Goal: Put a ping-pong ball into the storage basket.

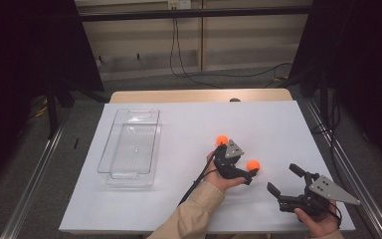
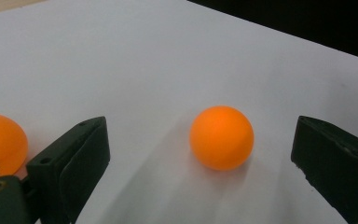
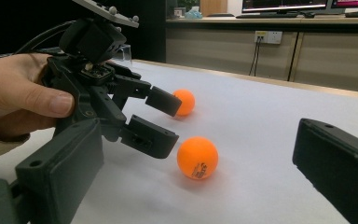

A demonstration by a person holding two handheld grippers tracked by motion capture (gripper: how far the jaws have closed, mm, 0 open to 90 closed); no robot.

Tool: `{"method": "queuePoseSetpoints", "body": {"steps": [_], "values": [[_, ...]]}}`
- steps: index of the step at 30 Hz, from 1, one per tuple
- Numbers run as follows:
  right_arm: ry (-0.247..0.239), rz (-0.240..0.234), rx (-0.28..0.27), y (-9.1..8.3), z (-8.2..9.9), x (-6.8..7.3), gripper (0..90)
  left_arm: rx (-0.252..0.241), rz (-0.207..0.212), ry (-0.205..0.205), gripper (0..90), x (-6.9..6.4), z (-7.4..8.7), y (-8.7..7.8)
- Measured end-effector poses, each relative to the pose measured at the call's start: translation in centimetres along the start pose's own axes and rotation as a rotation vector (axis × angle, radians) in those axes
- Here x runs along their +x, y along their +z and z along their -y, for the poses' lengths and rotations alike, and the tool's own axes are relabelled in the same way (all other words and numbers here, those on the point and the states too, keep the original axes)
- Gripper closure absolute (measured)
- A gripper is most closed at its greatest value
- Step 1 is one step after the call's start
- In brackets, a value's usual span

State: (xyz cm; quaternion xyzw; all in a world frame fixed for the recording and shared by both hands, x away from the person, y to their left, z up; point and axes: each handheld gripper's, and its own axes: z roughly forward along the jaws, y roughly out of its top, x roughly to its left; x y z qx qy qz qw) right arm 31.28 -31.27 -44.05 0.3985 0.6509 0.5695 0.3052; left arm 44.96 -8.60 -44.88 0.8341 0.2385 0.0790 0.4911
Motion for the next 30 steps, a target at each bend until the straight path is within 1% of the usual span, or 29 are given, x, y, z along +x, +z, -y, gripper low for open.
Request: {"method": "queuePoseSetpoints", "body": {"steps": [3, 5, 6, 7, 8, 10, 11, 12, 13, 14, 15, 16, 17, 21, 23, 24, 25, 26, 27, 28, 29, 30], "values": [[-0.001, -0.001, 0.000, 0.0, 0.0, 0.0, 1.2, 0.011, 0.000, 0.005, 5.0, -0.1, -0.2, 0.2], [0.001, 0.000, 0.000, 0.0, 0.0, 0.0, 1.2, 0.028, -0.008, 0.023, 4.9, -0.1, -0.4, 0.2], [0.002, 0.000, 0.000, 0.0, 0.0, 0.0, 1.2, 0.016, -0.005, 0.010, 5.1, -0.2, -0.4, 0.4], [0.002, 0.000, 0.000, 0.0, 0.0, 0.0, 1.2, 0.033, -0.010, 0.015, 5.2, -0.1, -0.5, 0.3], [0.003, 0.001, 0.000, 0.0, 0.0, 0.0, 1.2, 0.028, -0.004, 0.015, 5.4, -0.1, -0.5, 0.5], [0.005, 0.007, -0.006, 0.0, 0.0, 0.0, 1.2, 0.033, 0.004, 0.019, 7.2, -0.1, -0.5, 0.7], [0.006, 0.007, -0.006, 0.0, 0.0, 0.0, 1.2, 0.041, 0.003, 0.025, 7.5, -0.1, -0.5, 0.8], [0.007, 0.007, -0.006, 0.0, 0.0, 0.0, 1.2, 0.045, 0.009, 0.023, 8.0, -0.1, -0.5, 0.9], [0.007, 0.007, -0.006, 0.0, 0.0, 0.0, 1.2, 0.052, 0.010, 0.031, 8.5, -0.1, -0.5, 0.9], [0.004, -0.001, -0.005, 0.0, 0.0, 0.0, 1.2, 0.038, 0.018, 0.015, 9.3, -0.2, -0.5, 1.1], [0.005, 0.000, -0.005, 0.0, 0.0, 0.0, 1.2, 0.043, 0.023, 0.020, 10.5, -0.2, -0.5, 1.1], [0.013, 0.003, -0.007, 0.0, 0.0, 0.0, 1.2, 0.059, 0.025, 0.037, 11.7, -0.2, -0.6, 1.2], [0.012, 0.002, -0.008, 0.0, 0.0, 0.0, 1.2, 0.057, 0.027, 0.038, 12.4, -0.3, -0.7, 1.3], [0.002, 0.005, -0.008, 0.0, 0.0, -0.1, 1.2, 0.051, 0.045, 0.030, 18.5, -0.4, -0.7, 1.6], [0.003, 0.003, -0.004, -0.1, 0.0, -0.1, 1.2, 0.061, 0.050, 0.031, 21.0, -0.3, -0.7, 1.7], [0.004, 0.003, -0.005, -0.1, 0.0, -0.1, 1.2, 0.065, 0.052, 0.024, 22.3, -0.4, -0.6, 1.8], [0.011, 0.008, -0.011, -0.1, -0.1, 0.0, 1.2, 0.070, 0.043, 0.026, 22.9, -0.3, -0.6, 1.8], [0.009, 0.009, -0.011, -0.1, -0.1, -0.1, 1.2, 0.070, 0.045, 0.027, 23.7, -0.3, -0.6, 1.9], [0.010, 0.008, -0.011, -0.1, -0.1, -0.1, 1.2, 0.081, 0.052, 0.038, 24.6, -0.2, -0.6, 1.9], [0.009, 0.009, -0.011, -0.1, -0.1, -0.1, 1.2, 0.080, 0.053, 0.042, 25.0, -0.3, -0.6, 1.9], [0.008, 0.009, -0.011, -0.1, -0.1, -0.1, 1.2, 0.072, 0.051, 0.032, 25.4, -0.4, -0.5, 2.0], [0.011, 0.007, -0.010, -0.1, -0.1, -0.1, 1.2, 0.064, 0.060, 0.035, 26.6, -0.4, -0.5, 2.1]]}}
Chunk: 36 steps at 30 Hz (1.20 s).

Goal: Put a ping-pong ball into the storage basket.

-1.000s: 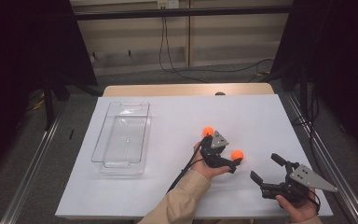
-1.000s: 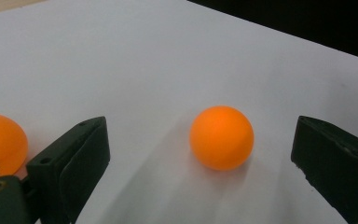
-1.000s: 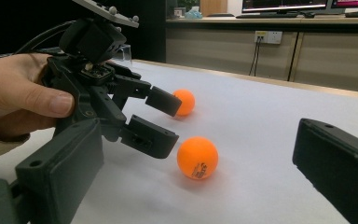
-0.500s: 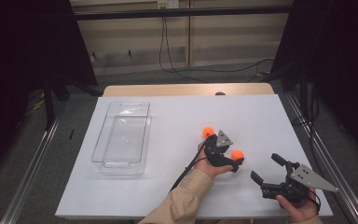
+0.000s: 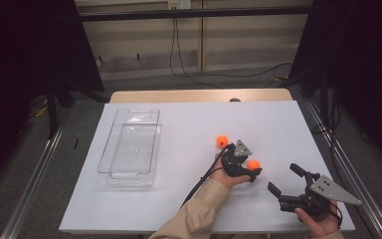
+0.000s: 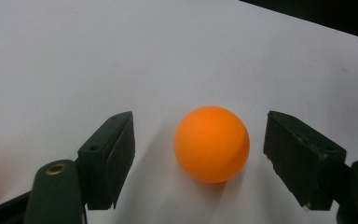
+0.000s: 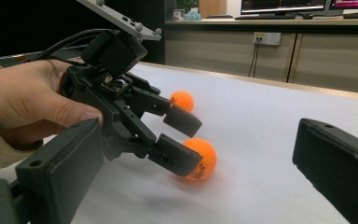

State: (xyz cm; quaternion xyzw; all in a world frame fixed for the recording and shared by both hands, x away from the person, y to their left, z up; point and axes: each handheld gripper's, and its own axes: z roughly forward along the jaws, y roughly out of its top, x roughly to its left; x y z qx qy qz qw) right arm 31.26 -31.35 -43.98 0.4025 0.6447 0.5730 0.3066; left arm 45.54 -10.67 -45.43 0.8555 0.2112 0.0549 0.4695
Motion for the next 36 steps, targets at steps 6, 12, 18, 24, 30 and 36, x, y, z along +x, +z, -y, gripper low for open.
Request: {"method": "queuePoseSetpoints", "body": {"steps": [6, 12, 18, 24, 30, 36], "values": [[-0.001, 0.002, -0.001, 0.0, 0.0, 0.0, 1.2, 0.020, 0.006, 0.017, 31.0, -0.1, -0.1, 0.3], [-0.002, -0.002, -0.001, -0.1, 0.0, 0.0, 1.2, 0.049, 0.032, 0.024, 36.9, -0.4, -0.3, 0.8], [-0.004, -0.004, 0.000, -0.1, 0.0, -0.1, 1.2, 0.082, 0.032, 0.027, 50.8, -0.1, -0.2, 0.7], [0.000, 0.001, 0.000, -0.1, 0.0, 0.0, 1.2, 0.076, 0.051, 0.005, 51.1, 0.0, -0.4, 0.0], [-0.005, 0.000, -0.001, 0.0, 0.0, 0.0, 1.2, 0.059, 0.056, -0.026, 51.1, 0.2, -0.6, -0.8], [-0.001, 0.002, -0.003, 0.0, 0.0, 0.0, 1.2, 0.055, 0.061, -0.034, 51.2, 0.3, -0.5, -1.4]]}}
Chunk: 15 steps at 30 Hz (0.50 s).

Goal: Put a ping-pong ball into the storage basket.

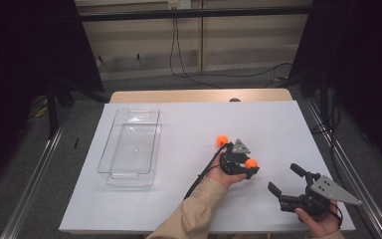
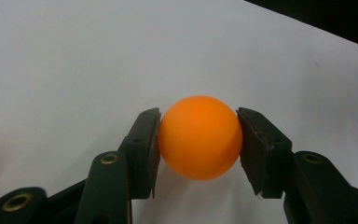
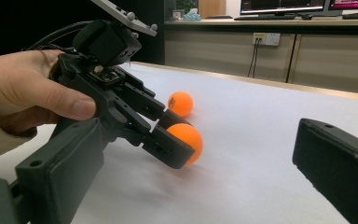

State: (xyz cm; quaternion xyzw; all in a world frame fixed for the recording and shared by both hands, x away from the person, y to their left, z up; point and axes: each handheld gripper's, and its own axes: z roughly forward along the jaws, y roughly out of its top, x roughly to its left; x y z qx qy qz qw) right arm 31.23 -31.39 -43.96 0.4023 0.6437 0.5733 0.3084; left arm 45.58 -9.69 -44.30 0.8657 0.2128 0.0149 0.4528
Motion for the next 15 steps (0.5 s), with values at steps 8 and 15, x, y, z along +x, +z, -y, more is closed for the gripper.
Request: {"method": "queuePoseSetpoints", "body": {"steps": [8, 15], "values": [[-0.007, -0.005, 0.005, 0.0, 0.0, 0.0, 1.3, -0.005, -0.004, -0.025, 51.2, 0.4, 0.1, -1.1], [0.000, -0.001, 0.003, 0.0, 0.0, 0.0, 1.3, -0.029, -0.013, -0.045, 51.2, 0.7, 0.1, -1.8]]}}
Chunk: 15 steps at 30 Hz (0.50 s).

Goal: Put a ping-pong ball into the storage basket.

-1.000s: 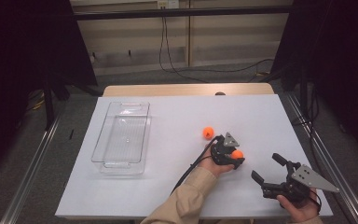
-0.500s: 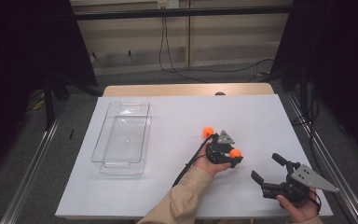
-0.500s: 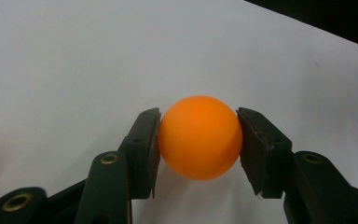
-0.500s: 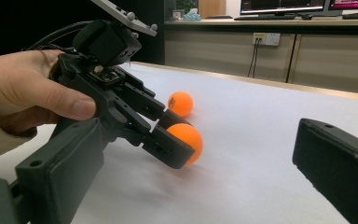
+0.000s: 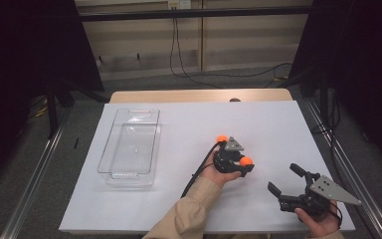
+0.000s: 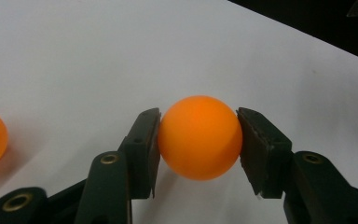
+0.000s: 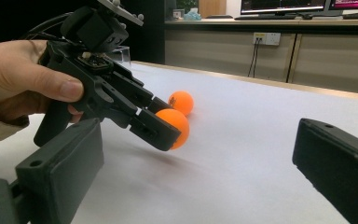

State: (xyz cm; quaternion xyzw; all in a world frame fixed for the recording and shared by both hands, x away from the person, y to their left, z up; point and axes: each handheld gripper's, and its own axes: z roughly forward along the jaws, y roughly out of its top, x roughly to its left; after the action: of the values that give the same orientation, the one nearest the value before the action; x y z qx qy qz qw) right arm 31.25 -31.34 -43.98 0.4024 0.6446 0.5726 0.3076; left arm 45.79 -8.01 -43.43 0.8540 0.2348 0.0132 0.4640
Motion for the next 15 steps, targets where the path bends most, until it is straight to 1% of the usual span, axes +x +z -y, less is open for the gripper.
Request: {"method": "queuePoseSetpoints", "body": {"steps": [1, 3, 6, 8, 9, 11, 15], "values": [[-0.008, -0.005, 0.002, 0.0, 0.0, 0.0, 1.3, 0.012, -0.006, 0.006, 51.1, 0.1, -0.1, -0.2], [-0.005, -0.004, 0.003, 0.0, 0.0, 0.0, 1.3, 0.012, -0.011, -0.005, 51.1, 0.3, 0.0, -0.4], [-0.009, -0.005, 0.005, 0.0, 0.0, -0.1, 1.3, -0.002, -0.012, -0.014, 51.2, 0.4, 0.0, -0.7], [-0.008, -0.005, 0.006, 0.0, 0.0, 0.0, 1.3, 0.005, -0.019, -0.011, 51.2, 0.5, -0.1, -1.0], [-0.006, -0.008, 0.004, 0.1, 0.0, 0.0, 1.3, -0.002, -0.015, -0.011, 51.2, 0.5, 0.0, -1.0], [-0.005, -0.007, 0.003, 0.1, 0.0, 0.0, 1.3, -0.011, -0.021, -0.017, 51.2, 0.6, 0.0, -1.1], [-0.007, -0.007, 0.003, 0.1, 0.0, 0.0, 1.3, -0.003, -0.026, -0.020, 51.2, 0.8, 0.0, -1.4]]}}
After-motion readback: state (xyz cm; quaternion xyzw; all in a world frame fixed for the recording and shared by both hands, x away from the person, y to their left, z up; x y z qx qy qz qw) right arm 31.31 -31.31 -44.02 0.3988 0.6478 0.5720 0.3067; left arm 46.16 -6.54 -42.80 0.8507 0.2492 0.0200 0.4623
